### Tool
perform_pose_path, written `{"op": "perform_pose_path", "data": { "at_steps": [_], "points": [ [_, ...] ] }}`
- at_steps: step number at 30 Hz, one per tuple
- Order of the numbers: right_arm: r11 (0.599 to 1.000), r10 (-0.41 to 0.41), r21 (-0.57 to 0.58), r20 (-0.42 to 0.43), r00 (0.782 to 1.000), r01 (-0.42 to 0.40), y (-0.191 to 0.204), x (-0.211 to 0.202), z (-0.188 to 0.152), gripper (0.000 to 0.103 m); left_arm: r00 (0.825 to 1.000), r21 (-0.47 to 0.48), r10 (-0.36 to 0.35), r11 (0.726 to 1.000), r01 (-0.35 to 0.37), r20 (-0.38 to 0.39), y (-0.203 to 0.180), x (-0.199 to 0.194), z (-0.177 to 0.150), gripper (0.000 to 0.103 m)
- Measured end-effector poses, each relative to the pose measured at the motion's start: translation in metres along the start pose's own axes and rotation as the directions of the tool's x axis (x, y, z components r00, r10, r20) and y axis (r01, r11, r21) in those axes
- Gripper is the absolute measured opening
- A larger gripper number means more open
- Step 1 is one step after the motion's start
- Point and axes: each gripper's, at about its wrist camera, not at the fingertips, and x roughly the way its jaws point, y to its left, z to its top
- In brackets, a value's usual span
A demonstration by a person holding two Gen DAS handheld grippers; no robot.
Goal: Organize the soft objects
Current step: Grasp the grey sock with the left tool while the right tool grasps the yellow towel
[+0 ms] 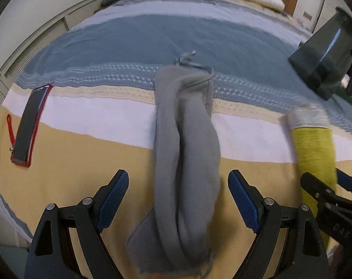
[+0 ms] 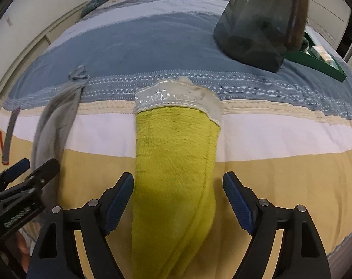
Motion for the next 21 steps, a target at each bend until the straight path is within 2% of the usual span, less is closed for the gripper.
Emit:
{"op": "perform_pose_path", "data": {
  "at_steps": [4, 11, 17, 21],
  "points": [
    [1.0, -0.012, 0.006, -0.036, 0.999, 0.013, 0.004, 0.021, 0.006, 0.083, 0.999, -0.012, 0.017, 1.0, -0.017, -0.04, -0.001, 0.018, 0.005, 0.084],
    [0.999, -0.048, -0.026, -0.052, 0.998, 0.046, 0.018, 0.048, 0.008, 0.103, 0.998, -0.003, 0.038, 0.999, -0.039, -0.041, -0.005, 0.026, 0.009, 0.089],
    [0.999, -0.052, -0.021, -0.06, 0.997, 0.05, 0.019, 0.06, 0.008, 0.103, 0.996, -0.005, 0.067, 0.998, -0.068, -0.051, -0.008, 0.031, 0.011, 0.098],
    [0.999, -0.04, -0.021, -0.075, 0.996, 0.039, 0.022, 0.064, 0.014, 0.103, 0.997, 0.003, 0.072, 0.997, -0.072, -0.036, -0.013, 0.031, 0.011, 0.095]
  ]
}}
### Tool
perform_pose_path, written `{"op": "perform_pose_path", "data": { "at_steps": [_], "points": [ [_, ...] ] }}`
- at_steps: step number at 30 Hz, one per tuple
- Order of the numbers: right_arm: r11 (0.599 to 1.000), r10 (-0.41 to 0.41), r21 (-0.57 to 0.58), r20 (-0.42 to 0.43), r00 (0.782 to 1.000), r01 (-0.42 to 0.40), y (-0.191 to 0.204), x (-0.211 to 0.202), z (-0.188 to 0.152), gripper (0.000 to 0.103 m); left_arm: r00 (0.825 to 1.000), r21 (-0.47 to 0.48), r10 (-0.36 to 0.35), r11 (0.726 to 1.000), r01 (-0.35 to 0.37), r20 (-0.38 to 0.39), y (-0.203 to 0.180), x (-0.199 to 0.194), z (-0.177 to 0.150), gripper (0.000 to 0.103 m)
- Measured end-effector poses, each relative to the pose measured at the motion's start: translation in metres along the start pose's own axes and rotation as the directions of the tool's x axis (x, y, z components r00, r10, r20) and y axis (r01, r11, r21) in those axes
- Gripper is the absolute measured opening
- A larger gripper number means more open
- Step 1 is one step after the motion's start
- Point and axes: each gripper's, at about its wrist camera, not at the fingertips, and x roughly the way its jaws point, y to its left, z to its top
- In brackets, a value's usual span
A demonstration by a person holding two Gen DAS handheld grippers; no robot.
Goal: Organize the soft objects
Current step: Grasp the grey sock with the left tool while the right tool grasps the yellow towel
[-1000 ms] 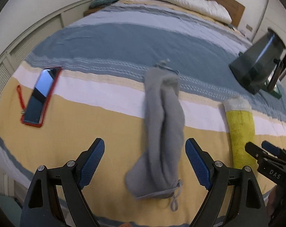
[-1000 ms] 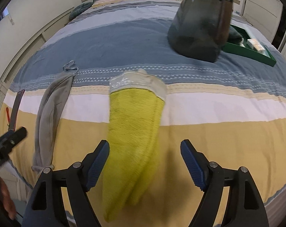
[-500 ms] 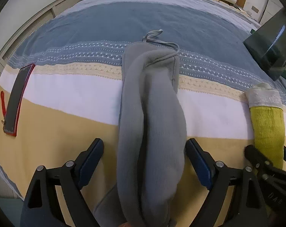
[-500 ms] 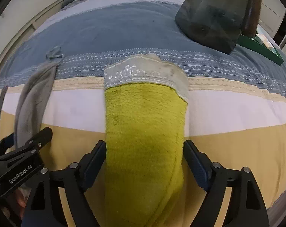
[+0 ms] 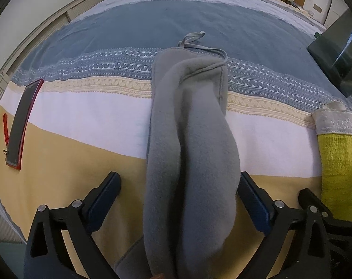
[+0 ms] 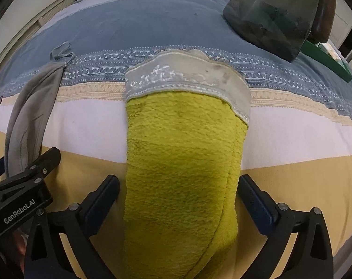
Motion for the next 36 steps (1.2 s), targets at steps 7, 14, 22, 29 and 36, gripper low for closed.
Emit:
{"op": "perform_pose_path", "data": {
  "at_steps": [7, 14, 22, 29, 36],
  "points": [
    [1.0, 0.027, 0.006, 0.043, 0.999, -0.028, -0.005, -0.007, 0.002, 0.054, 0.999, 0.051, -0.021, 0.998, 0.02, 0.036, -0.012, -0.011, -0.008, 0.059],
    [0.999, 0.05, -0.002, 0.066, 0.997, -0.05, -0.014, -0.011, 0.005, 0.025, 0.998, 0.045, -0.023, 0.999, 0.02, 0.053, -0.012, -0.021, -0.01, 0.022],
    [0.996, 0.084, -0.024, 0.082, 0.993, -0.082, -0.034, -0.038, -0.006, 0.017, 0.998, 0.027, -0.045, 0.999, 0.044, 0.05, -0.012, -0.037, -0.007, 0.017],
    [0.995, 0.096, -0.011, 0.138, 0.986, -0.096, -0.064, -0.068, -0.014, 0.016, 0.991, 0.056, -0.079, 0.996, 0.073, 0.112, -0.032, -0.073, -0.007, 0.017],
    [0.996, 0.082, 0.025, 0.197, 0.977, -0.089, -0.102, -0.097, -0.025, 0.016, 0.977, 0.114, -0.148, 0.985, 0.131, 0.153, -0.067, -0.115, -0.012, 0.017]
  ]
}}
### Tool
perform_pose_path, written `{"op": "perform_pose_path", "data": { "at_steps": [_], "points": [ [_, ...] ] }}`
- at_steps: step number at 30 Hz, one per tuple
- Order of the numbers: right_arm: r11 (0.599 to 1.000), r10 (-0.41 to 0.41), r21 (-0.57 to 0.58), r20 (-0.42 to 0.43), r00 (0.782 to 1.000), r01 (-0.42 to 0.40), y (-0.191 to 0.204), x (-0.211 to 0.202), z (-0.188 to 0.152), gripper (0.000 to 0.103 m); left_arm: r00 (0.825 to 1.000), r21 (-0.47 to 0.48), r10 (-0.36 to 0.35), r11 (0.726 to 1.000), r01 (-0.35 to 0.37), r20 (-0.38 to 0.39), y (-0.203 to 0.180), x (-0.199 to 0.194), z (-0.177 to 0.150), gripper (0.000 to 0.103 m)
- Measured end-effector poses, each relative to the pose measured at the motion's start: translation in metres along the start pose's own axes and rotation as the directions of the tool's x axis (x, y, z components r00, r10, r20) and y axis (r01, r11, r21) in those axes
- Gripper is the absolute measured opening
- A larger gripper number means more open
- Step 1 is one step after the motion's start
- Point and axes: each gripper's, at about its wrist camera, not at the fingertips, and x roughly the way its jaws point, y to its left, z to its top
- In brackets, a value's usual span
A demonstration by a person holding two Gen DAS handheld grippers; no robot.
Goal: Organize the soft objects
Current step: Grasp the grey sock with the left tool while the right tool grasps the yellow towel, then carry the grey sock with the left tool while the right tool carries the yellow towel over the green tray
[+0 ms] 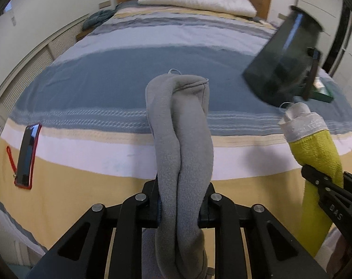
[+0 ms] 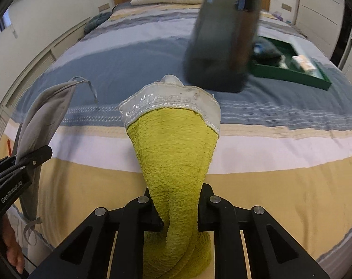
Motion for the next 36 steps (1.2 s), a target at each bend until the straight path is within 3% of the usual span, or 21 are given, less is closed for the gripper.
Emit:
{"op": "perform_pose_path", "data": {
  "at_steps": [8, 20, 36],
  "points": [
    [0.998, -0.045, 0.05, 0.029, 0.999, 0.044, -0.059, -0.031, -0.012, 0.016, 0.996, 0.106, -0.084, 0.991, 0.083, 0.005, -0.054, -0.025, 0.001, 0.017],
    [0.982, -0.135, 0.138, 0.058, 0.989, 0.126, -0.143, -0.07, -0.019, 0.017, 0.977, 0.254, -0.211, 0.946, 0.2, 0.019, -0.142, -0.059, 0.006, 0.017],
    [0.965, -0.208, 0.186, 0.103, 0.973, 0.186, -0.218, -0.089, 0.007, 0.017, 0.957, 0.324, -0.29, 0.906, 0.271, 0.009, -0.235, -0.052, 0.039, 0.017]
  ]
}}
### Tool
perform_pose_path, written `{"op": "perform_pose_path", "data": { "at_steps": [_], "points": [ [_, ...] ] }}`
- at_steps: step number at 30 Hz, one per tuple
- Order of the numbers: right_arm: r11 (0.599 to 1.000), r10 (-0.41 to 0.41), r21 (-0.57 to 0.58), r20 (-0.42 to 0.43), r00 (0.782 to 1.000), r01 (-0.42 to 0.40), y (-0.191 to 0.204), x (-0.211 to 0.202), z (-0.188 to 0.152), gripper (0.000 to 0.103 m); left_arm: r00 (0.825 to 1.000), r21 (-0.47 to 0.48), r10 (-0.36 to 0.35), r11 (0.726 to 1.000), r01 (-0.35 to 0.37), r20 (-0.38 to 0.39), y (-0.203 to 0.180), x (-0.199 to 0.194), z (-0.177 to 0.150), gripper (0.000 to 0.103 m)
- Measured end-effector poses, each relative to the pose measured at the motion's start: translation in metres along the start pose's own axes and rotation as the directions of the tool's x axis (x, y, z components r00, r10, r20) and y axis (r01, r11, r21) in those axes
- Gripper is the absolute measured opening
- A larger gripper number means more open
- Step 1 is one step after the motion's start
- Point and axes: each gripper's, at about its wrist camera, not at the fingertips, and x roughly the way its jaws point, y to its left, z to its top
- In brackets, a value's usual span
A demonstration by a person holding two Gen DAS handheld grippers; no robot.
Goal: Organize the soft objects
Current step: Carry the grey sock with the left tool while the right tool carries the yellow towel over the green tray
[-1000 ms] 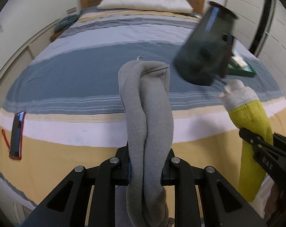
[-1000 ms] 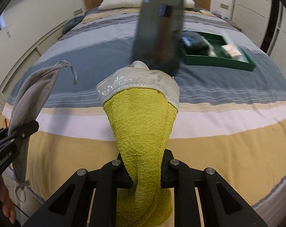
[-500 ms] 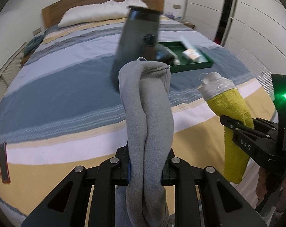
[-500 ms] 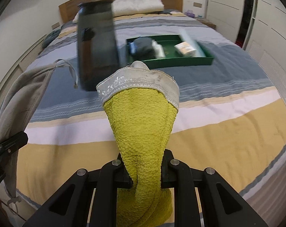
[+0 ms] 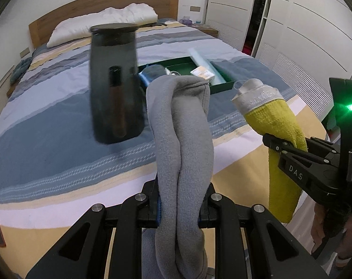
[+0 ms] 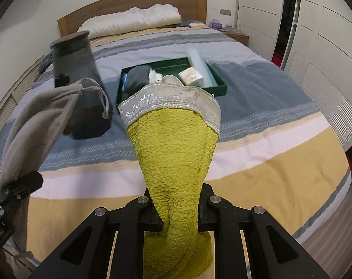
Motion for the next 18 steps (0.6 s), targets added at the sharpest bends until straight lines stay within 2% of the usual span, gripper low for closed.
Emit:
{"op": "perform_pose_path", "data": {
  "at_steps": [10, 18],
  "points": [
    [1.0, -0.007, -0.023, 0.039, 0.999, 0.008, -0.018, 0.016, 0.041, 0.017, 1.0, -0.019, -0.007, 1.0, 0.007, 0.021, -0.018, 0.032, 0.055, 0.017],
    [0.999, -0.025, -0.045, 0.068, 0.997, 0.028, -0.028, 0.044, 0.082, 0.017, 0.999, -0.053, -0.005, 0.999, 0.007, 0.037, -0.024, 0.066, 0.096, 0.017]
  ]
}}
